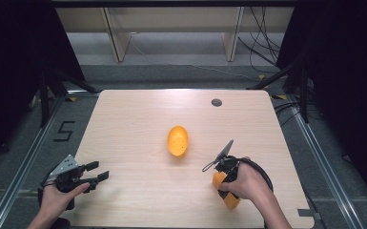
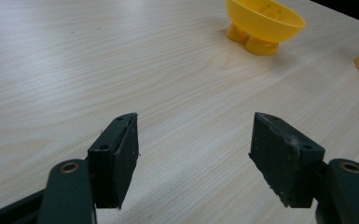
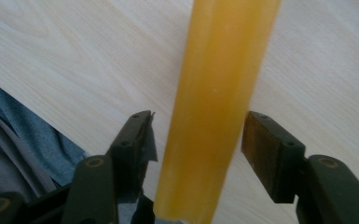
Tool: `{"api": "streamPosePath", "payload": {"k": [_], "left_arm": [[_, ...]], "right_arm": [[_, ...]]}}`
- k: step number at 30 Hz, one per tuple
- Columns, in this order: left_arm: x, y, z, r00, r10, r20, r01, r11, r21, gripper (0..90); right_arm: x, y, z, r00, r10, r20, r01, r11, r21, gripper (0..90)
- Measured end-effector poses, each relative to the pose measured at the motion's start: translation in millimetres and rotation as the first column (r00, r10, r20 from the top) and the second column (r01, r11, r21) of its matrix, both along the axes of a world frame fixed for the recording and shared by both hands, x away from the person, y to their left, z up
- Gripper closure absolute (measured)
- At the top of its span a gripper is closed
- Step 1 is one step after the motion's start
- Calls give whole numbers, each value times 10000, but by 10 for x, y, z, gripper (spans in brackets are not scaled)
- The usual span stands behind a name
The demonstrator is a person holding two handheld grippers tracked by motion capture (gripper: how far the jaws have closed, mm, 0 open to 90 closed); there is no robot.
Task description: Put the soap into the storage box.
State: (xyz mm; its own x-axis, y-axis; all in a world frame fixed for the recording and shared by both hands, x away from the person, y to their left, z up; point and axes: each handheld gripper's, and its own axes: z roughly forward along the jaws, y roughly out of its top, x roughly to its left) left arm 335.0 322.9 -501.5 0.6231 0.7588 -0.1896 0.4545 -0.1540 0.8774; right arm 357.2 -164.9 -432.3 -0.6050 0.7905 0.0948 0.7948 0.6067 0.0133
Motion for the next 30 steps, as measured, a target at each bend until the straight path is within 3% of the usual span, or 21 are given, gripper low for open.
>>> {"api": "streamPosePath", "payload": {"k": [1, 3, 7, 8, 9, 11, 13, 17, 19, 21, 24, 28, 29, 30], "left_arm": [[-1, 0, 1, 10000, 8, 4, -8, 10000, 18, 319], [-7, 0, 4, 10000, 52, -7, -52, 10000, 64, 319], [-1, 0, -1, 10000, 2, -1, -2, 10000, 6, 319], [-4, -2, 0, 10000, 44, -1, -44, 10000, 57, 319], [-3, -7, -1, 10000, 48, -1, -48, 10000, -7, 319], [-3, -7, -2, 10000, 45, 4, -45, 10000, -22, 319], [-3, -7, -3, 10000, 58, 1, -58, 10000, -16, 319], [-1, -8, -3, 10000, 37, -26, -38, 10000, -13, 319], [-1, -3, -1, 10000, 21, -15, -21, 10000, 70, 319], [-3, -7, -2, 10000, 76, 12, -76, 10000, 6, 319], [-9, 0, 7, 9999, 118, -27, -118, 9998, 139, 319], [-6, 0, 6, 10000, 70, 37, -70, 9999, 84, 319], [-8, -1, 6, 9999, 103, 21, -103, 9999, 78, 319], [-7, -2, 5, 10000, 84, 34, -84, 10000, 44, 319]], "right_arm": [[11, 10, -25, 9999, 151, 48, -151, 9999, -28, 492], [12, 56, -95, 9999, 18, -99, -23, 9985, -547, 542], [27, 44, -123, 10000, 96, -25, -97, 9982, -588, 562], [12, 58, -116, 9997, -242, 21, 243, 9974, -684, 578], [8, 33, -99, 9986, -370, 367, 400, 9954, -874, 614], [12, 11, -96, 9983, -259, 516, 301, 9962, -819, 615], [-3, -24, -86, 9927, -1159, 339, 1176, 9916, -532, 616], [-6, -36, -85, 9921, -1204, 357, 1220, 9916, -439, 616], [-6, -31, -69, 9882, -1529, 118, 1532, 9871, -458, 616], [22, -35, -23, 9902, -1343, 374, 1353, 9905, -250, 616], [21, -5, 36, 9799, -1978, 273, 1982, 9801, -115, 616], [73, 12, 153, 9607, -2775, 69, 2765, 9589, 634, 616], [73, 12, 153, 9607, -2775, 69, 2765, 9589, 634, 616], [82, 23, 166, 9550, -2964, 58, 2956, 9535, 593, 616]]}}
